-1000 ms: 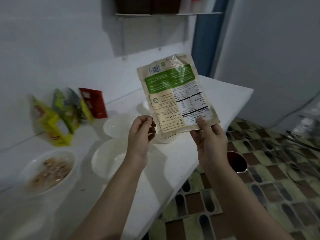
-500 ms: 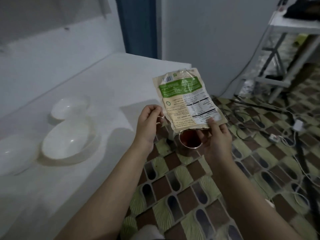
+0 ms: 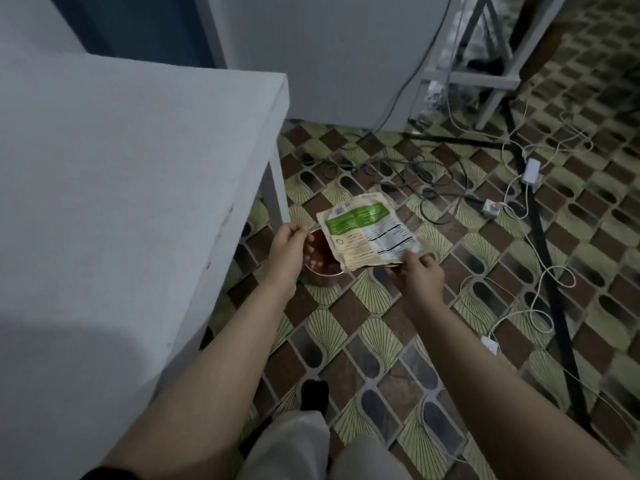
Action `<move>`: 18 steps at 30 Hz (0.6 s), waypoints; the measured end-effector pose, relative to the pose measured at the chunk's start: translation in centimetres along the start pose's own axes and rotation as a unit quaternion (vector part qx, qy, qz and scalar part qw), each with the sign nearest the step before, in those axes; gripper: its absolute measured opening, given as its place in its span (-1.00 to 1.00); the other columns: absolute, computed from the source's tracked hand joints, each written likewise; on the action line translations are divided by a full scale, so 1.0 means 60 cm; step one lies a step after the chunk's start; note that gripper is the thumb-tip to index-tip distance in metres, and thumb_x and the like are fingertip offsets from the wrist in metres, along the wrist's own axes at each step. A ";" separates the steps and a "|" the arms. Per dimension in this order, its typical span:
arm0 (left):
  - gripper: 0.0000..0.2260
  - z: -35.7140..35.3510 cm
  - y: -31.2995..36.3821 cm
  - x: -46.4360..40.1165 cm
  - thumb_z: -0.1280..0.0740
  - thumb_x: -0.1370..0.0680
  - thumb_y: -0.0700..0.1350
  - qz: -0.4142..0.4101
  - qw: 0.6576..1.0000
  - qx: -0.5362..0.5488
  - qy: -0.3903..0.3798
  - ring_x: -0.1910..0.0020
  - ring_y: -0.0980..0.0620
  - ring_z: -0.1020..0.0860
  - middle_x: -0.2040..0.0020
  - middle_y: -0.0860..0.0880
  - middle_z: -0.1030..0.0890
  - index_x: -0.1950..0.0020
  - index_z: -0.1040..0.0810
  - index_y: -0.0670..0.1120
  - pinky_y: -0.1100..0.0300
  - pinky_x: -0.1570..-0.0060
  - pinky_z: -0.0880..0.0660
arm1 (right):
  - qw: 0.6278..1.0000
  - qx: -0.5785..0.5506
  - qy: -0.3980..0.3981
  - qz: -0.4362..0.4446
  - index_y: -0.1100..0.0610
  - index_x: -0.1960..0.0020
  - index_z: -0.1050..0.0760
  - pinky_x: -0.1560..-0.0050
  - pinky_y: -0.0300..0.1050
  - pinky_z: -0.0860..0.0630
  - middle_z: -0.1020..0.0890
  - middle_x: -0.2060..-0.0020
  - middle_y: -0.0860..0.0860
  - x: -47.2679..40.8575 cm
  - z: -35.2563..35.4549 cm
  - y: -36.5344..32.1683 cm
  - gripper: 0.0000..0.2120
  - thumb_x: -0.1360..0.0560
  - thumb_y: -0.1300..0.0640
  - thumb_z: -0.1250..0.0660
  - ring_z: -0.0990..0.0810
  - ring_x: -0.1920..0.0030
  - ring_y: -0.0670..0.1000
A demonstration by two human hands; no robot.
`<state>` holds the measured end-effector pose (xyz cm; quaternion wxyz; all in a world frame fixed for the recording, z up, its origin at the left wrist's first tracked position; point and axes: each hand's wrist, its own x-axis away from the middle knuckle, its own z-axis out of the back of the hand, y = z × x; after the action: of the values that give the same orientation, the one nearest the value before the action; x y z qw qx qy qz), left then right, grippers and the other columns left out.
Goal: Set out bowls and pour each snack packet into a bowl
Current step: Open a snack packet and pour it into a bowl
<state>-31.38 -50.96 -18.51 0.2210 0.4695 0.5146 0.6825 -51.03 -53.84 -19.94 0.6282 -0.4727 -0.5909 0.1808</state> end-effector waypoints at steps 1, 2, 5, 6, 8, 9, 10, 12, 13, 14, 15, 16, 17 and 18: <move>-0.86 -0.010 -0.014 -0.030 -0.22 -0.64 -0.09 0.014 1.000 -0.008 0.005 0.23 0.08 -0.50 0.19 0.03 -0.56 -0.09 -0.53 -0.08 0.18 0.19 -0.46 | 0.999 0.031 -0.001 -0.005 0.28 -0.03 -0.50 0.35 -0.20 -0.64 -0.61 0.11 0.15 -0.037 -0.010 0.008 -0.88 -0.63 0.20 -0.27 -0.66 0.20 0.07; -0.87 -0.020 -0.031 -0.061 -0.21 -0.64 -0.09 0.027 0.999 -0.013 0.014 0.21 0.08 -0.51 0.17 0.03 -0.57 -0.08 -0.53 -0.05 0.18 0.18 -0.46 | 0.998 0.062 -0.003 -0.010 0.28 -0.01 -0.50 0.31 -0.15 -0.66 -0.62 0.12 0.16 -0.077 -0.019 0.019 -0.86 -0.62 0.19 -0.27 -0.66 0.23 0.08; -0.86 -0.054 -0.101 -0.156 -0.18 -0.65 -0.11 0.054 0.998 -0.017 0.041 0.19 0.09 -0.53 0.11 0.04 -0.59 -0.11 -0.52 -0.04 0.23 0.21 -0.45 | 0.988 0.154 0.010 -0.010 0.24 0.09 -0.52 0.21 0.00 -0.68 -0.63 0.15 0.18 -0.209 -0.037 0.078 -0.86 -0.61 0.19 -0.30 -0.68 0.28 0.09; -0.85 -0.062 -0.127 -0.182 -0.16 -0.65 -0.13 0.060 0.997 -0.012 0.048 0.19 0.10 -0.52 0.10 0.04 -0.59 -0.13 -0.51 -0.05 0.25 0.22 -0.44 | 0.984 0.178 0.015 -0.011 0.25 0.08 -0.53 0.22 0.01 -0.68 -0.64 0.15 0.19 -0.250 -0.040 0.102 -0.86 -0.60 0.19 -0.31 -0.68 0.29 0.09; -0.83 -0.080 -0.195 -0.240 -0.15 -0.66 -0.15 0.066 0.996 -0.004 0.057 0.19 0.13 -0.52 0.07 0.05 -0.58 -0.16 -0.51 -0.07 0.30 0.25 -0.44 | 0.978 0.207 0.009 -0.015 0.28 0.08 -0.53 0.23 0.03 -0.68 -0.63 0.15 0.20 -0.338 -0.048 0.161 -0.86 -0.59 0.21 -0.32 -0.67 0.29 0.11; -0.83 -0.089 -0.237 -0.272 -0.15 -0.66 -0.16 0.067 0.996 -0.004 0.062 0.19 0.14 -0.52 0.07 0.05 -0.58 -0.16 -0.51 -0.08 0.32 0.26 -0.44 | 0.975 0.221 0.002 -0.020 0.28 0.12 -0.52 0.24 0.04 -0.68 -0.62 0.17 0.20 -0.386 -0.052 0.199 -0.85 -0.59 0.22 -0.32 -0.67 0.28 0.12; -0.83 -0.096 -0.278 -0.301 -0.15 -0.66 -0.16 0.068 0.995 -0.003 0.066 0.20 0.15 -0.52 0.06 0.04 -0.58 -0.16 -0.51 -0.08 0.34 0.28 -0.44 | 0.971 0.237 -0.007 -0.028 0.25 0.17 -0.51 0.26 0.04 -0.69 -0.62 0.19 0.19 -0.431 -0.055 0.238 -0.83 -0.59 0.22 -0.31 -0.67 0.27 0.13; -0.85 -0.106 -0.354 -0.353 -0.15 -0.66 -0.17 0.070 0.995 -0.003 0.069 0.20 0.16 -0.53 0.05 0.04 -0.59 -0.12 -0.50 -0.06 0.36 0.30 -0.44 | 0.962 0.271 -0.013 -0.036 0.24 0.18 -0.52 0.25 0.11 -0.69 -0.64 0.16 0.23 -0.520 -0.059 0.320 -0.84 -0.55 0.19 -0.33 -0.70 0.21 0.21; -0.86 -0.110 -0.395 -0.377 -0.15 -0.66 -0.17 0.071 0.995 -0.006 0.070 0.19 0.15 -0.54 0.05 0.04 -0.59 -0.10 -0.49 -0.05 0.35 0.29 -0.44 | 0.958 0.283 -0.014 -0.032 0.25 0.16 -0.54 0.22 0.15 -0.69 -0.65 0.14 0.24 -0.563 -0.062 0.363 -0.84 -0.52 0.16 -0.35 -0.71 0.16 0.25; -0.86 -0.112 -0.433 -0.399 -0.15 -0.66 -0.17 0.072 0.995 -0.010 0.071 0.15 0.13 -0.55 0.06 0.05 -0.59 -0.10 -0.49 -0.04 0.33 0.26 -0.45 | 0.955 0.296 -0.014 -0.028 0.25 0.14 -0.54 0.19 0.15 -0.69 -0.66 0.13 0.24 -0.599 -0.066 0.399 -0.81 -0.51 0.11 -0.35 -0.71 0.12 0.26; -0.86 -0.113 -0.465 -0.419 -0.15 -0.66 -0.16 0.071 0.995 -0.014 0.072 0.10 0.11 -0.56 0.05 0.06 -0.60 -0.11 -0.50 -0.03 0.29 0.22 -0.45 | 0.957 0.290 -0.009 -0.019 0.23 0.13 -0.55 0.18 0.12 -0.69 -0.66 0.15 0.21 -0.622 -0.077 0.426 -0.79 -0.52 0.07 -0.35 -0.70 0.11 0.23; -0.85 -0.113 -0.493 -0.436 -0.16 -0.66 -0.15 0.066 0.995 -0.020 0.071 0.04 0.08 -0.57 0.04 0.07 -0.61 -0.12 -0.50 -0.02 0.26 0.18 -0.45 | 0.961 0.277 -0.012 -0.013 0.21 0.10 -0.55 0.17 0.05 -0.68 -0.65 0.17 0.17 -0.642 -0.085 0.449 -0.79 -0.55 0.05 -0.33 -0.69 0.14 0.17; -0.85 -0.113 -0.513 -0.449 -0.17 -0.66 -0.13 0.060 0.995 -0.030 0.067 -0.01 0.07 -0.57 0.01 0.08 -0.62 -0.13 -0.50 0.00 0.24 0.15 -0.44 | 0.964 0.265 -0.019 -0.006 0.17 0.07 -0.54 0.16 -0.02 -0.66 -0.63 0.18 0.13 -0.652 -0.095 0.464 -0.79 -0.59 0.02 -0.29 -0.66 0.16 0.12; -0.85 -0.113 -0.525 -0.456 -0.18 -0.65 -0.12 0.054 0.996 -0.039 0.062 -0.04 0.07 -0.57 -0.02 0.08 -0.63 -0.15 -0.50 0.01 0.23 0.13 -0.44 | 0.965 0.261 -0.027 -0.002 0.14 0.01 -0.54 0.12 -0.02 -0.64 -0.62 0.16 0.12 -0.656 -0.102 0.470 -0.77 -0.62 -0.01 -0.25 -0.65 0.14 0.10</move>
<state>-30.36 -64.09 -58.67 0.1699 0.4448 0.4741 0.7406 -45.37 -73.33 -64.34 0.7140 -0.2860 -0.5411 0.3401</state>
